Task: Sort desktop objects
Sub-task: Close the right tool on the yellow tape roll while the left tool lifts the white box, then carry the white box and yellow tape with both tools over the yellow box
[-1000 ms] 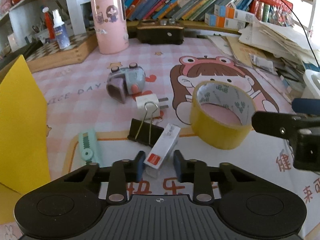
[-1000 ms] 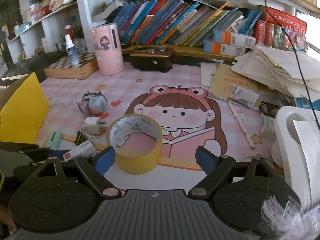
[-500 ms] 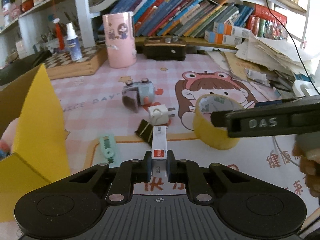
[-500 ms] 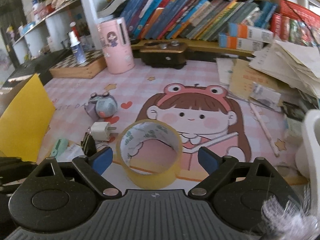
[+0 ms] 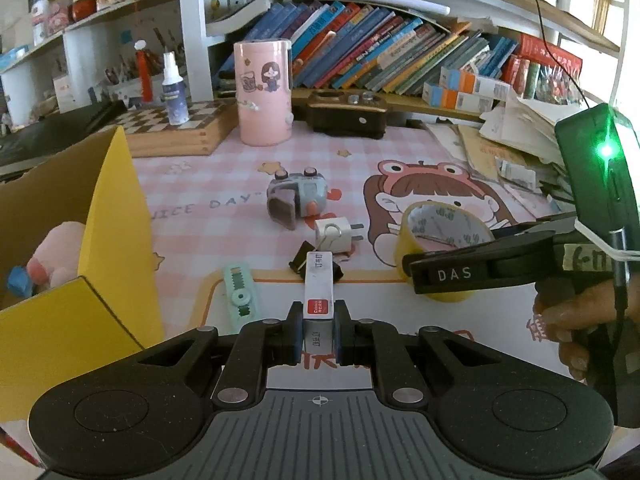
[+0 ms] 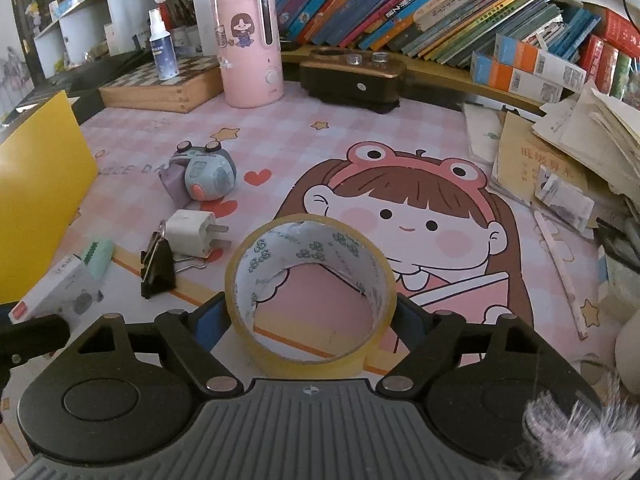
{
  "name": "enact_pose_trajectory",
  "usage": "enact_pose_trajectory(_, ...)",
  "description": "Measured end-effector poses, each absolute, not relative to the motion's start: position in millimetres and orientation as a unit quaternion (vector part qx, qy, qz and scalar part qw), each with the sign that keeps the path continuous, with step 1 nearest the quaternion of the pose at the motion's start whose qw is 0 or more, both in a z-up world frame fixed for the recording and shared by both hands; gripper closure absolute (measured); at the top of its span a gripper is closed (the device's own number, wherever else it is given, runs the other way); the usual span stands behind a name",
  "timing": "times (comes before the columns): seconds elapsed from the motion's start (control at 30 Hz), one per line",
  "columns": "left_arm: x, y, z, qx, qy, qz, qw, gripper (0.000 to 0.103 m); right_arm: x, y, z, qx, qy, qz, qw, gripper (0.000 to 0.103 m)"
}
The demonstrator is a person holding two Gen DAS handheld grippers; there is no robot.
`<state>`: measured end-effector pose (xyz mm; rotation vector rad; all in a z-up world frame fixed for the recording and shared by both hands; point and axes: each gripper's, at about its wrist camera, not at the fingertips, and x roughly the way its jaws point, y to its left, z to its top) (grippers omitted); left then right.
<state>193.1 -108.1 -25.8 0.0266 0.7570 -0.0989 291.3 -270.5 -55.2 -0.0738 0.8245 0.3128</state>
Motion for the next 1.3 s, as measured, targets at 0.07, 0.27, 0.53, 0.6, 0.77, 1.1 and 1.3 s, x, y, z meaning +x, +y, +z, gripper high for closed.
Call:
enact_pose_trajectory(0.07, 191, -107, -24, 0.010, 0.366, -0.047, 0.930, 0.090, 288, -270, -53, -0.044, 0.394, 0.150, 0.906, 0.021)
enact_pose_trajectory(0.27, 182, -105, -19, 0.004, 0.354, -0.047, 0.934, 0.090, 268, -277, -35, -0.019, 0.381, 0.155, 0.911, 0.021)
enact_pose_trajectory(0.53, 165, -101, -11, -0.003, 0.338, -0.053, 0.940, 0.090, 228, -277, -8, 0.005, 0.365, 0.165, 0.916, 0.021)
enact_pose_trajectory(0.6, 160, -98, -10, -0.005, 0.335, -0.053, 0.941, 0.090, 217, -274, -5, 0.000, 0.356, 0.168, 0.919, 0.021)
enact_pose_trajectory(0.77, 147, -90, -9, -0.010, 0.332, -0.059, 0.941, 0.090, 199, -264, -2, -0.011, 0.354, 0.182, 0.918, 0.021)
enact_pose_trajectory(1.1, 116, -61, -11, -0.022, 0.333, -0.068, 0.940, 0.090, 165, -238, -2, -0.021, 0.363, 0.180, 0.914, 0.021)
enact_pose_trajectory(1.3, 92, -36, -12, -0.028, 0.333, -0.067, 0.940, 0.090, 140, -212, -3, -0.029, 0.371, 0.182, 0.910, 0.021)
